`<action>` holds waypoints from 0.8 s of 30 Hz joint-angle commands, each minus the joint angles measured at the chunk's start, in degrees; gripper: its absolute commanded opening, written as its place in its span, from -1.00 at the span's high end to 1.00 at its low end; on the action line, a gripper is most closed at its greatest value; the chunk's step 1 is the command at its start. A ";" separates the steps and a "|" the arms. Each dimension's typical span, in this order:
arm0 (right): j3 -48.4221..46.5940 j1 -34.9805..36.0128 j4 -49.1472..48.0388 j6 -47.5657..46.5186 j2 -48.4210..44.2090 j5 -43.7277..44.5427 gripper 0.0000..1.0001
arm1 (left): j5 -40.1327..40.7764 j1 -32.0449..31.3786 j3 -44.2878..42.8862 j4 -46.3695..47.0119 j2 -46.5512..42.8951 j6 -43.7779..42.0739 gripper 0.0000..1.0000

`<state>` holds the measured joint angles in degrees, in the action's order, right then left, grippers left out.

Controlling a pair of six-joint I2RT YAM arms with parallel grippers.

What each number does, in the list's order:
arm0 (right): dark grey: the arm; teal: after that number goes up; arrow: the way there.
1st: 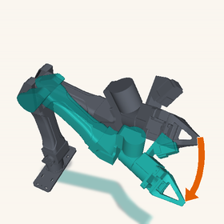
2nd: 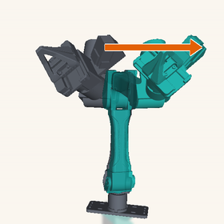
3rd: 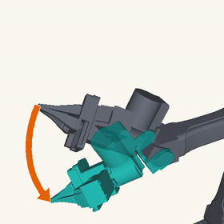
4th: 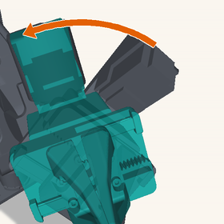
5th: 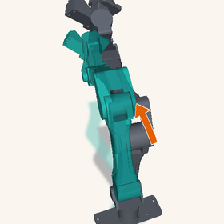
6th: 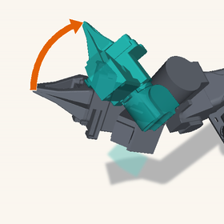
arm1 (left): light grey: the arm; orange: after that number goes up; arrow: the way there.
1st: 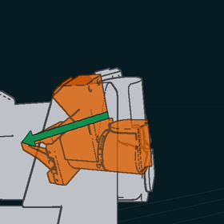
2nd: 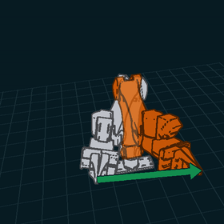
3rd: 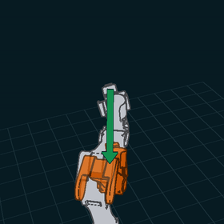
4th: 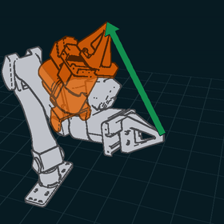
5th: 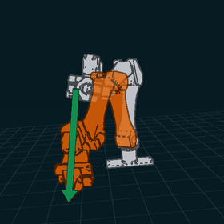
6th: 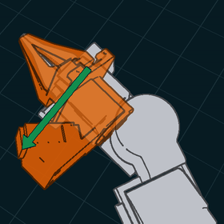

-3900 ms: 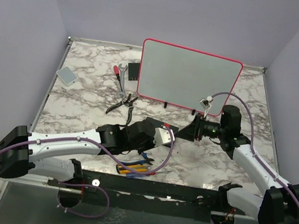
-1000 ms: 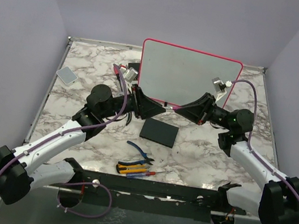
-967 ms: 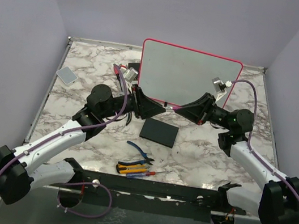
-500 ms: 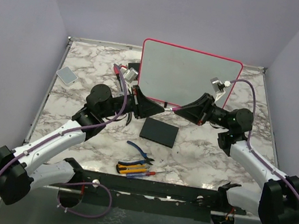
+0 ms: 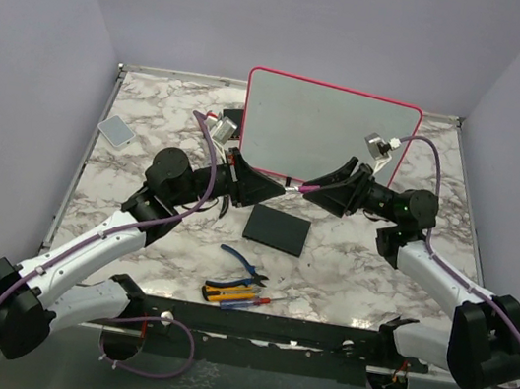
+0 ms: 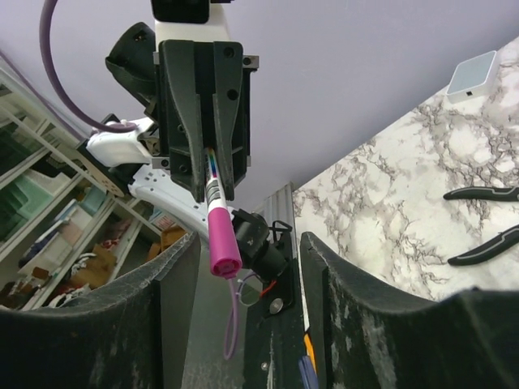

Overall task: Write a sentence on the whiteboard
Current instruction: Open the whiteboard marker at the center of the board.

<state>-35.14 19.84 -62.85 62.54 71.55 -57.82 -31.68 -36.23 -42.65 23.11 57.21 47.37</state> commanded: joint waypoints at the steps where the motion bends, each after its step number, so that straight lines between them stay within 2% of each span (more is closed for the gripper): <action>1: 0.51 0.24 -6.06 2.67 0.79 0.15 -0.09 | 0.84 -0.11 -0.06 1.50 -0.70 0.26 1.00; 9: 0.34 0.29 -7.50 3.37 0.95 -0.41 0.03 | 0.74 -0.11 0.03 1.50 -0.35 0.43 1.00; 15: 0.81 0.29 -7.77 3.68 0.86 -0.08 0.21 | 0.05 -0.20 -0.17 1.50 -0.20 0.30 1.00; 20: 1.12 0.29 -8.56 3.99 0.75 0.15 0.44 | -0.45 -0.14 -0.19 1.50 -0.19 0.33 1.00; 24: 1.80 0.28 -8.97 4.10 0.29 1.16 0.87 | -0.55 -0.11 -0.16 1.35 -0.40 0.24 1.00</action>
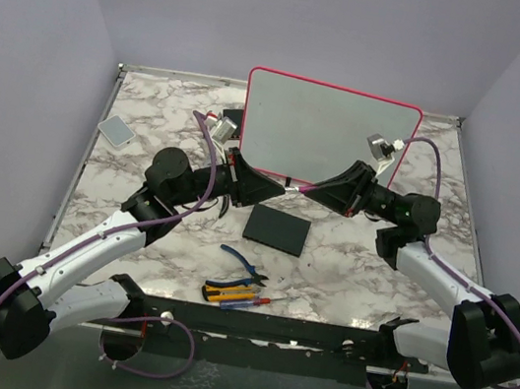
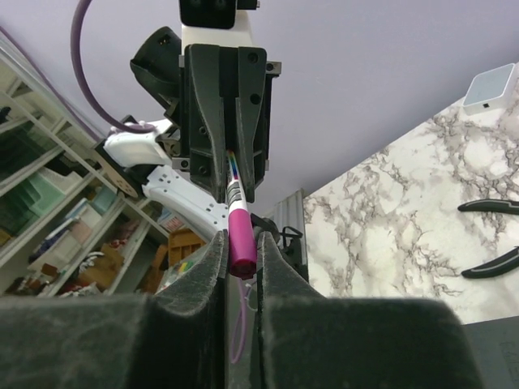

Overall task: Write a sentence on the whiteboard
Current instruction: Open the whiteboard marker at the center of the board, then place the pen cap at the center of the board.

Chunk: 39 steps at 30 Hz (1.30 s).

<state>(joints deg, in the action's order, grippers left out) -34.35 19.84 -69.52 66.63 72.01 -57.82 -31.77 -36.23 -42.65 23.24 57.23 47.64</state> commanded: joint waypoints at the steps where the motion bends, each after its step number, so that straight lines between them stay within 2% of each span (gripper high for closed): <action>1: 1.41 0.25 -3.10 0.30 -0.32 1.50 0.94 | -0.22 -0.08 -0.15 1.08 -0.70 -0.31 1.00; 7: 4.84 -0.81 -14.47 6.00 1.18 3.24 0.99 | 1.05 -0.01 -0.94 -1.85 -3.57 -3.58 1.00; 12: 6.63 -4.41 -29.41 15.36 6.56 3.10 0.99 | 0.79 0.90 -1.39 -4.81 -5.31 -4.75 1.00; 16: 6.85 -5.61 -29.44 15.17 6.84 1.79 0.99 | 0.83 1.85 -1.38 -5.84 -6.35 -5.00 1.00; 22: 8.57 -8.30 -24.27 12.29 3.06 2.37 0.99 | 1.46 3.35 -0.98 -6.28 -7.25 -5.01 1.00; 25: 9.14 -10.03 -19.90 10.01 0.58 1.95 0.99 | 2.13 4.83 -2.35 -10.82 -7.87 -8.08 1.00; 27: 10.06 -11.41 -14.27 6.75 -2.28 1.73 0.99 | 4.65 5.93 -4.25 -17.00 -8.49 -13.41 1.00; 28: 10.16 -11.82 -7.99 3.03 -4.47 1.87 0.99 | 6.63 6.33 -5.54 -20.71 -8.57 -15.28 1.00; 29: 9.92 -11.85 1.25 -2.54 -7.13 2.55 0.99 | 9.14 6.47 -7.04 -24.86 -8.36 -19.59 1.00; 32: 4.78 -11.77 39.05 -22.96 -15.85 10.37 0.99 | 17.30 6.50 -11.08 -34.93 -5.83 -27.77 1.00; 34: 1.64 -11.75 56.39 -32.11 -19.22 17.32 1.00 | 19.62 6.47 -12.56 -38.14 -3.22 -31.74 1.00; 36: -0.20 -11.75 65.93 -36.11 -20.29 20.53 1.00 | 19.71 6.45 -13.09 -38.44 -1.32 -34.08 1.00; 39: 1.49 -11.79 71.92 -35.66 -19.72 20.83 0.99 | 20.34 6.39 -13.62 -36.99 0.46 -36.24 1.00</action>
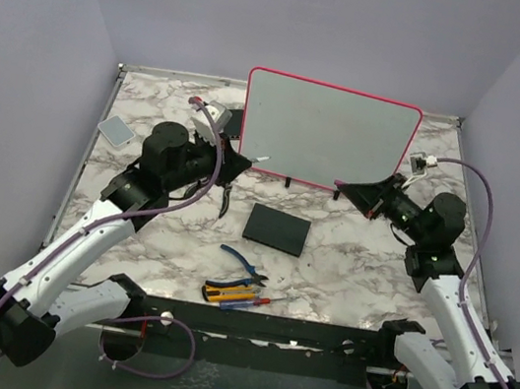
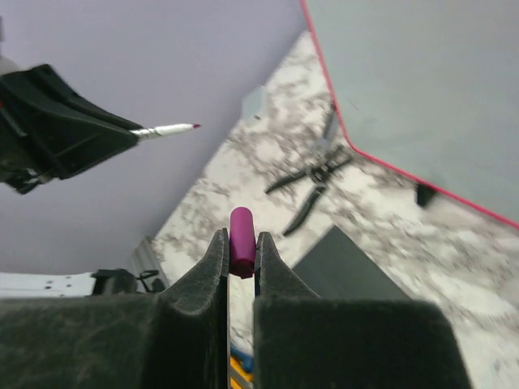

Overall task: Write a sentence on the whiteboard
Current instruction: Place the pen cap at the center of the board.

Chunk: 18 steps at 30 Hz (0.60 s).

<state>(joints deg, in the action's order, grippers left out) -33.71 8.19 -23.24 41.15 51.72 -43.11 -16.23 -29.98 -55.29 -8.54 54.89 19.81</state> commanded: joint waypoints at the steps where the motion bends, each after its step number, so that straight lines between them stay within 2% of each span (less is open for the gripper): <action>1: 2.04 -0.07 26.07 -9.35 1.05 5.84 1.00 | 5.65 0.18 -1.00 -4.47 3.11 -8.96 1.00; 6: 7.74 0.61 26.69 -7.01 4.17 6.44 0.99 | 7.83 0.18 -0.02 -0.35 2.90 -11.77 1.00; 11: 9.03 0.69 26.97 -7.78 8.25 9.91 0.98 | 8.81 0.18 1.99 2.02 2.87 -13.32 1.00; 14: 9.14 0.69 26.24 -7.26 11.78 11.49 0.85 | 8.91 0.18 3.24 2.94 3.34 -12.95 1.00; 18: 10.01 0.66 24.01 -6.28 15.11 13.50 0.57 | 8.59 0.18 4.64 3.66 3.72 -12.80 1.00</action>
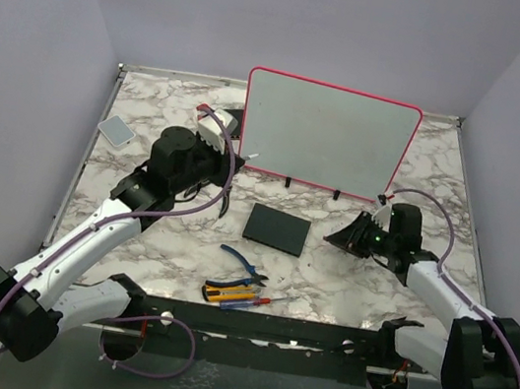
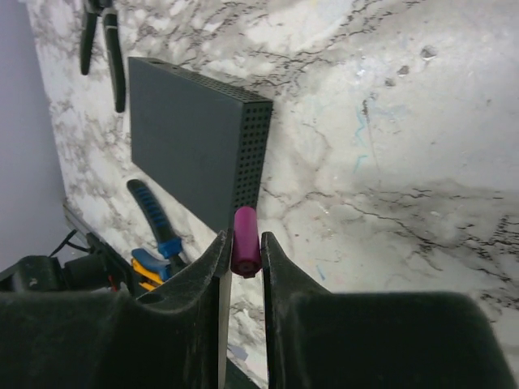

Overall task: Write a sentence on the whiteboard
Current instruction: Place the pen cap at the center of the board, then move the whiteboard to the center of the board.

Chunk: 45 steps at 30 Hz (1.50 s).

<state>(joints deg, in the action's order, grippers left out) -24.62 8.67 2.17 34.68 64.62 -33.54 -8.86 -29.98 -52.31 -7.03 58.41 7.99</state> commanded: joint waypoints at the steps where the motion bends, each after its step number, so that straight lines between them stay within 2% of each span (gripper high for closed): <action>1: 1.04 0.21 -1.62 0.28 2.75 4.47 0.47 | 1.18 0.16 1.88 2.18 0.28 -0.97 1.00; 3: 1.22 0.17 -2.44 0.47 3.57 5.17 0.38 | 1.06 0.14 2.31 2.45 0.36 -0.99 1.00; 7: 1.29 0.19 -4.44 0.83 2.44 5.93 -0.25 | 1.56 0.18 2.98 2.68 0.38 -1.23 1.00; 9: 0.85 0.19 -3.82 0.98 0.28 7.81 -0.51 | 1.66 0.18 3.24 2.70 0.31 -1.30 1.00; 10: 0.46 0.19 -3.16 0.88 -0.96 9.05 -0.56 | 1.66 0.18 3.31 2.65 0.23 -1.32 1.00; 16: -5.90 0.18 3.76 -1.67 -8.89 21.92 -0.60 | 1.24 0.14 3.67 2.88 0.04 -1.17 1.00; 18: -7.59 0.21 4.15 -4.02 -11.37 26.78 -0.67 | 0.88 0.18 3.79 2.94 -0.09 -1.06 1.00; 23: -14.20 -0.36 4.39 -11.06 -10.01 32.56 -0.72 | 0.22 0.18 3.95 3.30 -0.23 -0.53 1.00; 29: -18.46 -12.44 -7.00 -13.96 -4.13 16.49 -0.71 | -1.01 0.18 3.88 3.75 -0.07 0.22 1.00; 34: -17.52 -23.31 -22.24 -11.99 -1.32 -5.26 -0.71 | -1.35 0.18 4.04 3.78 -0.29 0.17 1.00; 39: -17.18 -28.72 -37.19 -9.54 6.37 -21.41 -0.70 | -3.53 0.16 3.99 3.78 0.00 -0.80 1.00; 41: -18.14 -29.13 -41.28 -8.62 10.83 -24.77 -0.67 | -5.18 0.17 3.81 3.78 0.12 -1.10 1.00; 45: -20.27 -30.13 -45.21 -9.55 16.91 -26.15 -0.64 | -6.59 0.18 3.79 3.77 -0.12 -1.62 1.00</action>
<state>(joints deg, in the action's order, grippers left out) -42.52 -20.45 -33.67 24.86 77.30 -51.35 -11.84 -29.98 -48.95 -4.71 58.78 7.51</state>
